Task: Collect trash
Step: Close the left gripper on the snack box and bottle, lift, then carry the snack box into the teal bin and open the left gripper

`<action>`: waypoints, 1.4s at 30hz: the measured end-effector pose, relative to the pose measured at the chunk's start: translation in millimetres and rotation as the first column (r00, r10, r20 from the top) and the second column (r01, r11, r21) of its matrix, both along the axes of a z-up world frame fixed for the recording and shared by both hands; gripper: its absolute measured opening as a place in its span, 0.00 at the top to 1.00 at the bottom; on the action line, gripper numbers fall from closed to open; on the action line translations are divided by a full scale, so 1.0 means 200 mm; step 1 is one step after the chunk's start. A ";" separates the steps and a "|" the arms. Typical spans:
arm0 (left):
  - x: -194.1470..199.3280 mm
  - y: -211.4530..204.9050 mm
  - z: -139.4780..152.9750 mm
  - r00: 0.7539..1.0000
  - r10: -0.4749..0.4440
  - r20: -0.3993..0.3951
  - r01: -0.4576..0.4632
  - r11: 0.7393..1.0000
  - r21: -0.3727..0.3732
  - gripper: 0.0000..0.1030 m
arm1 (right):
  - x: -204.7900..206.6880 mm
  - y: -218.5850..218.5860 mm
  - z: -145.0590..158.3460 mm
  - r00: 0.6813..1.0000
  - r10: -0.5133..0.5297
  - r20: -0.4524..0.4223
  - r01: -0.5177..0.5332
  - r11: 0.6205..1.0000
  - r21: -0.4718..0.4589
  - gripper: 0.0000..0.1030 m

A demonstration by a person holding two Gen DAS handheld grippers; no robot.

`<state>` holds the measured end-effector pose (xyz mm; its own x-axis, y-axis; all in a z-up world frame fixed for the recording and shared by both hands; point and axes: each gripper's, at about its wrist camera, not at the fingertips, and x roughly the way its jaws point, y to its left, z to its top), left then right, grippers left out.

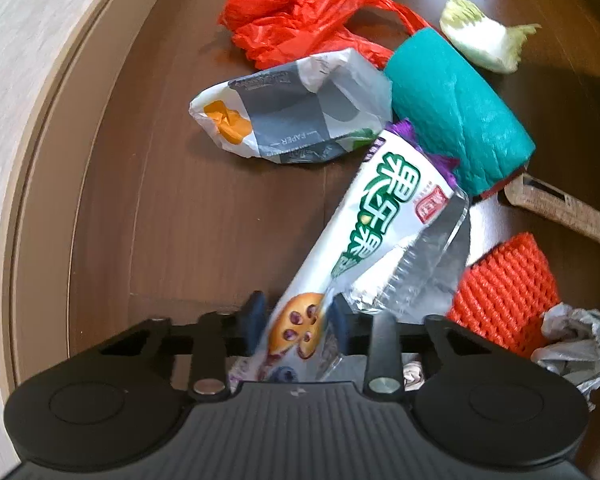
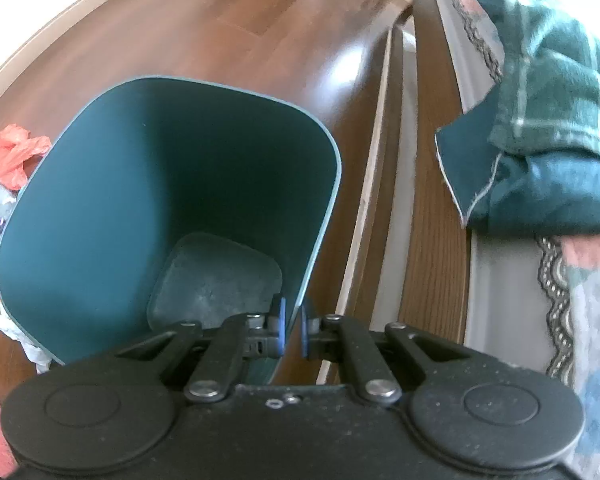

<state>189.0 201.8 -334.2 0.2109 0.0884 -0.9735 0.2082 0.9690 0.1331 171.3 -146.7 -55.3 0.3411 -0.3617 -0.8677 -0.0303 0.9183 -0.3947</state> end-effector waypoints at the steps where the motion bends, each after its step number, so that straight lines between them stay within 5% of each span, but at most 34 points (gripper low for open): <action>1: 0.00 0.00 0.01 1.000 0.010 0.006 -0.010 1.000 0.001 0.76 | 0.00 0.00 0.00 1.000 0.005 0.001 -0.005 1.000 0.003 0.94; 8: -0.01 0.00 0.16 0.994 0.092 0.050 -0.091 0.995 -0.027 0.86 | -0.02 0.02 0.06 0.999 0.032 0.036 -0.032 0.999 0.014 0.98; 15: 0.00 -0.08 0.56 0.983 0.109 0.145 -0.088 0.985 -0.147 0.86 | -0.03 0.05 0.13 0.995 0.077 0.066 -0.077 0.997 -0.009 1.00; 24: -0.09 -0.38 1.21 0.947 -0.046 0.318 0.153 0.936 -0.318 0.86 | -0.01 0.13 0.17 0.989 0.135 0.057 -0.134 0.991 -0.018 1.00; 30: -0.10 -0.62 1.39 0.913 -0.147 0.381 0.293 0.887 -0.358 0.86 | 0.02 0.03 0.17 0.990 0.129 0.062 -0.128 0.992 -0.023 0.99; 33: -0.07 -0.75 1.40 0.907 -0.190 0.376 0.332 0.873 -0.358 0.86 | 0.04 -0.09 0.13 0.997 0.041 0.059 -0.038 0.999 -0.039 0.76; 35: -0.04 -0.83 1.42 0.898 -0.215 0.383 0.360 0.860 -0.362 0.86 | 0.04 -0.19 0.12 0.996 -0.047 0.078 0.048 0.999 -0.008 0.71; 38: -0.03 -0.98 1.51 0.872 -0.263 0.413 0.420 0.837 -0.352 0.86 | 0.05 -0.29 0.10 0.984 -0.144 0.104 0.142 0.989 0.028 0.38; 42: 0.09 -1.24 1.59 0.850 -0.310 0.427 0.472 0.808 -0.353 0.86 | 0.05 -0.40 0.04 0.954 -0.281 0.101 0.267 0.955 0.131 0.35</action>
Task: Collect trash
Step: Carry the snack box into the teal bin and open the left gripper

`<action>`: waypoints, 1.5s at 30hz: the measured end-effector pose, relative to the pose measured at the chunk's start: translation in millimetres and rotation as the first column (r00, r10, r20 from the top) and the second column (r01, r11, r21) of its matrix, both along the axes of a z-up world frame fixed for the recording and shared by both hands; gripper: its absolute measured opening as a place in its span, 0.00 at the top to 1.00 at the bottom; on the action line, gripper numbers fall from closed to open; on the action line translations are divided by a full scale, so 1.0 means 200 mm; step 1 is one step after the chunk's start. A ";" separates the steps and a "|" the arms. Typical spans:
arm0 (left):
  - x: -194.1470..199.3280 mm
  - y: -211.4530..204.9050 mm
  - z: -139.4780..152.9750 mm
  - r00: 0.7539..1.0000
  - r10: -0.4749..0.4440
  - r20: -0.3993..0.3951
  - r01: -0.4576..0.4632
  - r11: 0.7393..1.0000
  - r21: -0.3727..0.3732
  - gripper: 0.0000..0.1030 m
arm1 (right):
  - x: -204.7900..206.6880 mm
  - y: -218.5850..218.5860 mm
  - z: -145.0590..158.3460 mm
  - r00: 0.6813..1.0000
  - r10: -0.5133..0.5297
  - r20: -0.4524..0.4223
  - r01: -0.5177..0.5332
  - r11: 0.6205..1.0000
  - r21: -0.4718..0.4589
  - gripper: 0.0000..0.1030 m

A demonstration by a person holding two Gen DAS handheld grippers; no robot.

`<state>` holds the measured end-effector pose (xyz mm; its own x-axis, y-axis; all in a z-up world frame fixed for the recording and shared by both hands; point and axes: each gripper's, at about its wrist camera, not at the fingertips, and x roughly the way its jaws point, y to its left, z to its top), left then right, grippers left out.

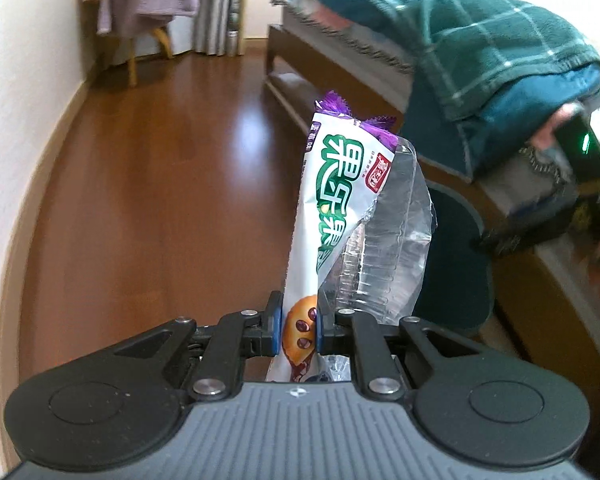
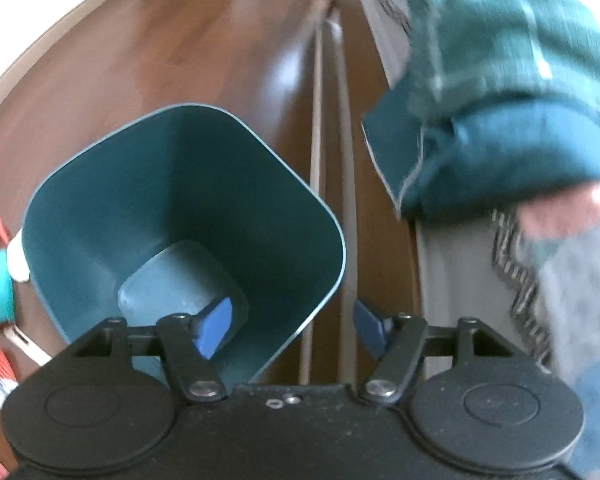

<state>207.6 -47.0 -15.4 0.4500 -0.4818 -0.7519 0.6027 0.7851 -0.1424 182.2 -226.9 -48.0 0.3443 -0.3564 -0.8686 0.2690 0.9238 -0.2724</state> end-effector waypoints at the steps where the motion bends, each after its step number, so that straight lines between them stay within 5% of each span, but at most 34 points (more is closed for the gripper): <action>1: 0.02 -0.05 0.00 1.000 -0.014 -0.004 0.014 1.000 -0.005 0.86 | 0.00 -0.02 -0.02 1.000 -0.023 -0.002 0.023 0.999 0.029 0.35; 4: 0.09 -0.22 0.00 0.999 -0.040 0.005 0.040 0.999 0.009 0.86 | 0.00 -0.02 -0.11 0.995 -0.103 -0.015 0.103 0.993 0.065 0.39; 7: 0.15 -0.35 -0.06 0.998 -0.050 -0.033 0.050 0.998 0.024 0.86 | 0.01 -0.04 -0.20 0.984 -0.172 -0.041 0.174 0.982 0.075 0.55; 10: 0.20 -0.42 -0.12 0.997 -0.051 -0.063 0.054 0.997 0.046 0.86 | 0.00 -0.06 -0.27 0.974 -0.217 -0.063 0.221 0.972 0.080 0.87; 11: 0.22 -0.45 -0.14 0.996 -0.054 -0.073 0.058 0.997 0.050 0.86 | -0.02 -0.07 -0.28 0.975 -0.215 -0.056 0.221 0.969 0.111 0.91; 17: 0.26 -0.51 -0.15 0.992 -0.056 -0.111 0.061 0.997 0.039 0.86 | -0.06 0.02 -0.28 0.982 -0.188 -0.031 0.190 0.981 0.039 0.91; 26: 0.14 -0.56 -0.28 0.985 -0.097 -0.142 0.116 0.985 0.130 0.86 | -0.20 0.22 -0.29 0.995 -0.099 -0.008 0.098 0.993 -0.060 0.91; 38: 0.08 -0.58 -0.37 0.975 -0.115 -0.190 0.155 0.965 0.213 0.85 | -0.22 0.27 -0.26 0.997 0.055 -0.047 -0.059 0.995 -0.081 0.91; 40: 0.09 -0.57 -0.36 0.974 -0.111 -0.198 0.152 0.967 0.205 0.80 | -0.24 0.26 -0.26 0.998 0.050 -0.049 -0.053 0.996 -0.069 0.91; 45: 0.09 -0.54 -0.33 0.977 -0.106 -0.184 0.137 0.977 0.164 0.36 | -0.21 0.20 -0.28 0.996 0.045 -0.071 -0.049 0.998 -0.049 0.90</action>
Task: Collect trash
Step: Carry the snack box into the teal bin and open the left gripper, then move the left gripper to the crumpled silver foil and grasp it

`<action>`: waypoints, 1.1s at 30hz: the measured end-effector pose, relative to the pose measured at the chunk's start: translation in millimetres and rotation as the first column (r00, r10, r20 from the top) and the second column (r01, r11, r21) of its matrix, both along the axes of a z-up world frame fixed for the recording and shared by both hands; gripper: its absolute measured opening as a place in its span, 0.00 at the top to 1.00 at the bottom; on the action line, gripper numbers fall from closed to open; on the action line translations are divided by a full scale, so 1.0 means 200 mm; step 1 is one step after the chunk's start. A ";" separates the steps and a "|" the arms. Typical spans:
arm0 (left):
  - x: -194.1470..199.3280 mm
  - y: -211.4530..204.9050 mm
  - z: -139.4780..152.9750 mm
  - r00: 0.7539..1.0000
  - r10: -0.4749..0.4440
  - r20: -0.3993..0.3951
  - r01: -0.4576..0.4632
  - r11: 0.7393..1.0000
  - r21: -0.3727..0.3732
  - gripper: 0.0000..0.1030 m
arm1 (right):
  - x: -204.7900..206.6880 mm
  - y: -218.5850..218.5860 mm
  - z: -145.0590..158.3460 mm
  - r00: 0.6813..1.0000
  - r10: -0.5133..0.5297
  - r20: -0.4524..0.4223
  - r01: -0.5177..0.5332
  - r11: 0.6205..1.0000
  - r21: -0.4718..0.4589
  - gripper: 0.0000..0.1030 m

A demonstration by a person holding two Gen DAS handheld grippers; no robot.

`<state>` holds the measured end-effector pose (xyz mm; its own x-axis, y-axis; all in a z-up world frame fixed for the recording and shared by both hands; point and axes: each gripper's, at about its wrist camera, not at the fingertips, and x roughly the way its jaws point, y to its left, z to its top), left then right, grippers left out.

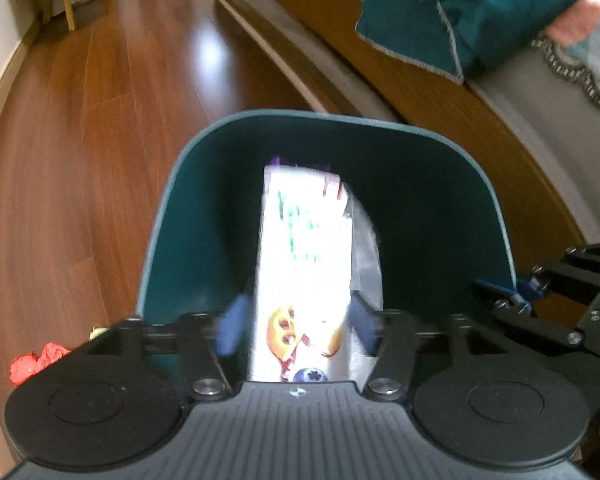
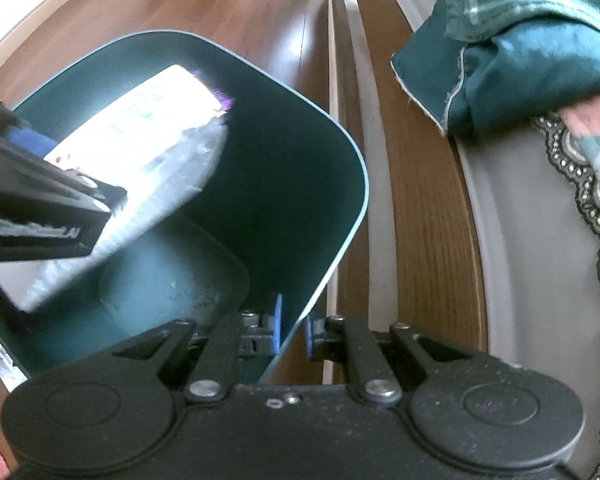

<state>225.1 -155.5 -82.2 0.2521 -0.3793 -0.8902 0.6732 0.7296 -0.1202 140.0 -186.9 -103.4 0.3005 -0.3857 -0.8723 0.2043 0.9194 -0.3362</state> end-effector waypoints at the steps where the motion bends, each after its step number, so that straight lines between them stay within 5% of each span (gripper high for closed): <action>1: 0.00 0.01 0.02 1.000 -0.003 0.005 0.003 1.000 -0.015 0.36 | 0.00 -0.01 0.00 1.000 -0.002 -0.004 0.002 1.000 0.003 0.90; 10: -0.05 0.24 0.22 0.997 0.000 0.073 0.007 0.995 -0.099 0.36 | 0.05 -0.07 -0.01 1.000 -0.019 -0.013 0.020 0.999 0.035 0.89; 19: 0.07 0.77 0.27 0.978 0.170 0.125 -0.164 0.985 -0.055 0.36 | 0.12 -0.12 -0.03 0.997 -0.069 -0.034 0.070 0.996 0.046 0.87; 27: 0.25 1.34 0.08 0.923 0.373 0.090 -0.375 0.927 -0.002 0.36 | 0.13 -0.16 0.01 0.999 -0.041 0.001 0.041 0.997 0.069 0.93; 33: 0.22 1.54 -0.25 0.898 0.440 0.003 -0.440 0.897 0.041 0.36 | 0.15 -0.08 0.11 0.996 0.082 -0.019 -0.083 0.993 -0.080 0.94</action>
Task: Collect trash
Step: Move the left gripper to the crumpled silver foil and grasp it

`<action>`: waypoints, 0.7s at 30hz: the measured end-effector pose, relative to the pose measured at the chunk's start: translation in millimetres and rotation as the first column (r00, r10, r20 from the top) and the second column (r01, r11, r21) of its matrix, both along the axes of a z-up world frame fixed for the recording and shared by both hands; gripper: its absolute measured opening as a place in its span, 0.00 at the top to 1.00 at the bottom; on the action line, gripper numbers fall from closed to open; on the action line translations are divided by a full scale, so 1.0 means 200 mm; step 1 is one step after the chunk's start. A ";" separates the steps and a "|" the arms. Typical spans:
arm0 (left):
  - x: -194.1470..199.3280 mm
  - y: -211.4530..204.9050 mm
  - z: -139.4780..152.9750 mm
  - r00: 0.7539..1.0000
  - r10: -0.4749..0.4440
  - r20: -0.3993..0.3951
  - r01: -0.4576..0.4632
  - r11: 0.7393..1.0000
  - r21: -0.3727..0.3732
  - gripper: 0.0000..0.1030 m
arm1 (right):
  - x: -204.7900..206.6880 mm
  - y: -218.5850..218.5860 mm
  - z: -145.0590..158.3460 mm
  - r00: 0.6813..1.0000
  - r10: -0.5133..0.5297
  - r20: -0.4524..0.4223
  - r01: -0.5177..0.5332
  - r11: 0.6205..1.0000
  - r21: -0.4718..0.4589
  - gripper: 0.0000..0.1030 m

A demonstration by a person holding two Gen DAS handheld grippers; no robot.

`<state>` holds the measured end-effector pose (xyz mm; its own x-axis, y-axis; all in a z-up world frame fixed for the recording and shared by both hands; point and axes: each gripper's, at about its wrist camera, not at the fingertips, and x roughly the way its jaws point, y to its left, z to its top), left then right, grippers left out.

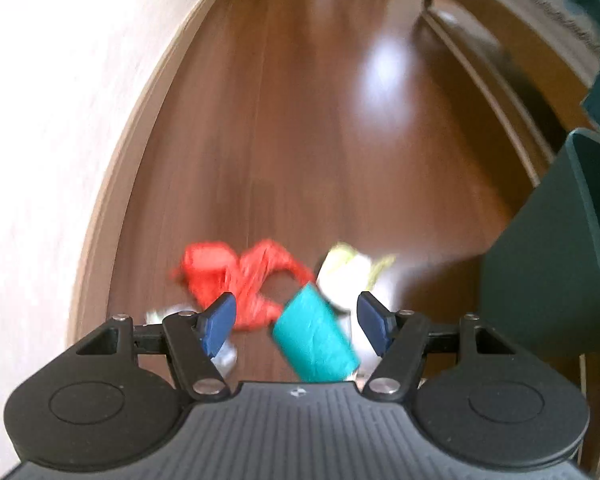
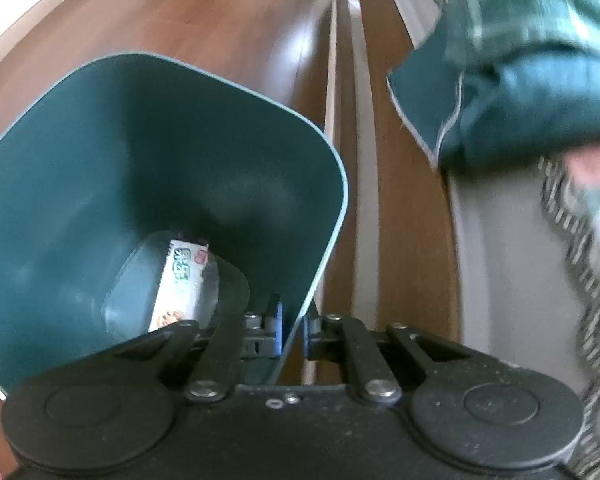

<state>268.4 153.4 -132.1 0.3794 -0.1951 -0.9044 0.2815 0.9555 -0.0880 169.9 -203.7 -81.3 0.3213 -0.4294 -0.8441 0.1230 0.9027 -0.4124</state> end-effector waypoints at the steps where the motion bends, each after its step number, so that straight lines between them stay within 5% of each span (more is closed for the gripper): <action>1: -0.02 0.02 -0.07 1.000 -0.004 -0.024 0.004 1.000 -0.002 0.36 | 0.00 0.03 0.02 0.999 0.033 -0.007 -0.033 0.999 -0.034 0.94; 7: -0.27 -0.02 -0.50 0.976 -0.043 -0.212 0.042 0.999 -0.009 0.36 | -0.04 0.12 0.07 0.991 0.130 -0.036 -0.133 0.984 -0.114 0.97; 11: -0.49 -0.14 -0.63 0.942 -0.200 -0.269 0.189 0.980 -0.066 0.36 | -0.03 0.16 0.09 0.987 0.155 -0.035 -0.158 0.982 -0.107 0.97; 15: -0.62 -0.28 -0.73 0.916 -0.309 -0.256 0.318 0.948 -0.006 0.36 | -0.02 0.24 0.10 0.983 0.181 -0.034 -0.184 0.975 -0.124 0.97; 21: -0.64 -0.34 -0.90 0.915 -0.301 -0.269 0.322 0.946 0.034 0.37 | -0.03 0.24 0.10 0.984 0.178 -0.026 -0.180 0.976 -0.125 0.97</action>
<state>139.6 86.2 -312.4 0.0634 -0.1924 -0.9793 0.5435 0.8296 -0.1278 163.9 -156.3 -61.6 0.3905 -0.4698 -0.7917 -0.0426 0.8498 -0.5254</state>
